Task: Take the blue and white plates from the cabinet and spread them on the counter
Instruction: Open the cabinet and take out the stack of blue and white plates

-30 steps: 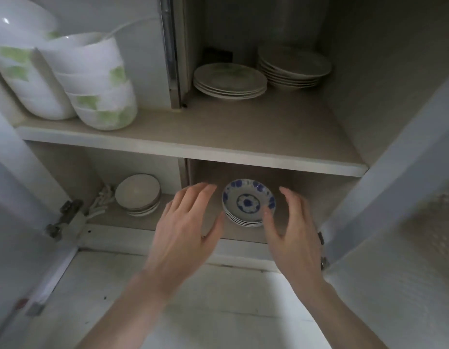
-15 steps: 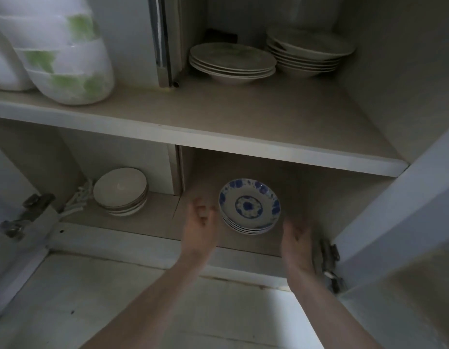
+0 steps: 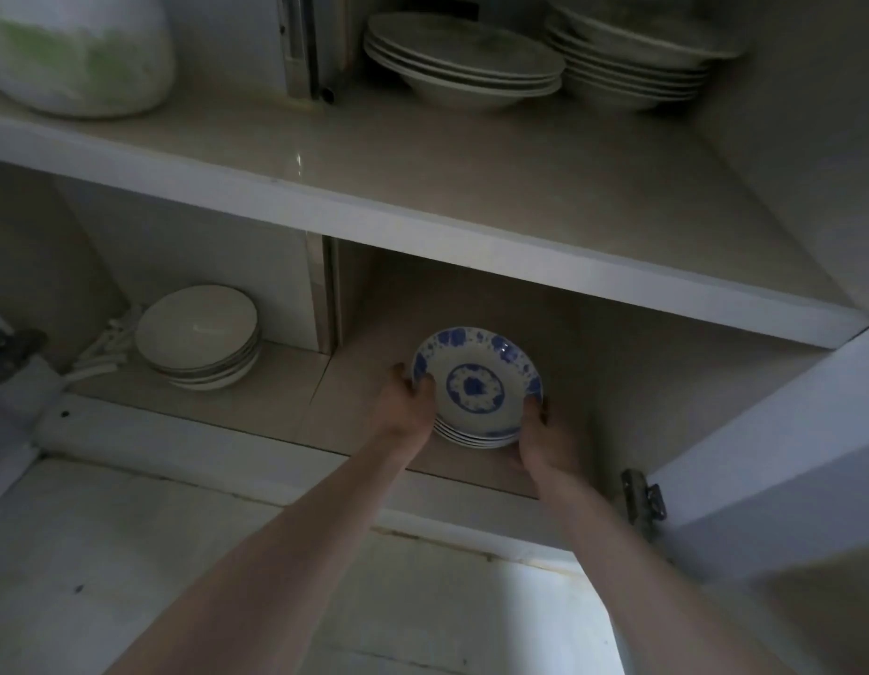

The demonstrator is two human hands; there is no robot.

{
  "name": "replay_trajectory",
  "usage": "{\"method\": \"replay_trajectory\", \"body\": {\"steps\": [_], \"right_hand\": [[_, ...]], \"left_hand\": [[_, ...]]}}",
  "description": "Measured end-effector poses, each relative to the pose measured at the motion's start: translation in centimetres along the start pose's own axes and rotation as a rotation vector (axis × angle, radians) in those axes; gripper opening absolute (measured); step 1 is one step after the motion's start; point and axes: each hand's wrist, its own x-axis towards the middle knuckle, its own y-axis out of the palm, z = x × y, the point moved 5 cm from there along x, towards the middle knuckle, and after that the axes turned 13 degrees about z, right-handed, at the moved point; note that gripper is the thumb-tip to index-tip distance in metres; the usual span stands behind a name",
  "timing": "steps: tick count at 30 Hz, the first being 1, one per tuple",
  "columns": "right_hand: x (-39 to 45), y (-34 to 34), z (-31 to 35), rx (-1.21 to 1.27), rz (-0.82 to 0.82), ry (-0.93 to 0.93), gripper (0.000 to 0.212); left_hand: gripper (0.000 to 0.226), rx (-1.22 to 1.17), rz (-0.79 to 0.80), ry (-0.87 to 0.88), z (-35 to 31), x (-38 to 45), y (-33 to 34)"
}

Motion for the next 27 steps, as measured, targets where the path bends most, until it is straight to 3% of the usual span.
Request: {"method": "replay_trajectory", "body": {"steps": [3,6,11,20,27], "right_hand": [[1.9,0.2,-0.6,-0.111,0.006,0.030,0.042],[2.2,0.2,-0.6,-0.153,-0.021,0.015,0.040],[0.7,-0.3,-0.9,-0.147,-0.031,-0.027,0.037],[-3.2,1.7,-2.4,-0.054,0.019,-0.134,0.031],[-8.2,3.6,-2.6,0.169,0.090,-0.169,0.020]], "left_hand": [[0.036,0.057,0.046,-0.050,0.0,0.3,0.6],[0.039,0.147,0.059,-0.093,0.0,0.1,0.6],[0.040,0.104,0.093,-0.147,0.4,-0.3,0.6],[0.019,-0.395,-0.027,-0.095,1.3,-4.5,-1.1],[0.057,-0.671,-0.020,-0.172,3.0,-9.2,-2.4]]}}
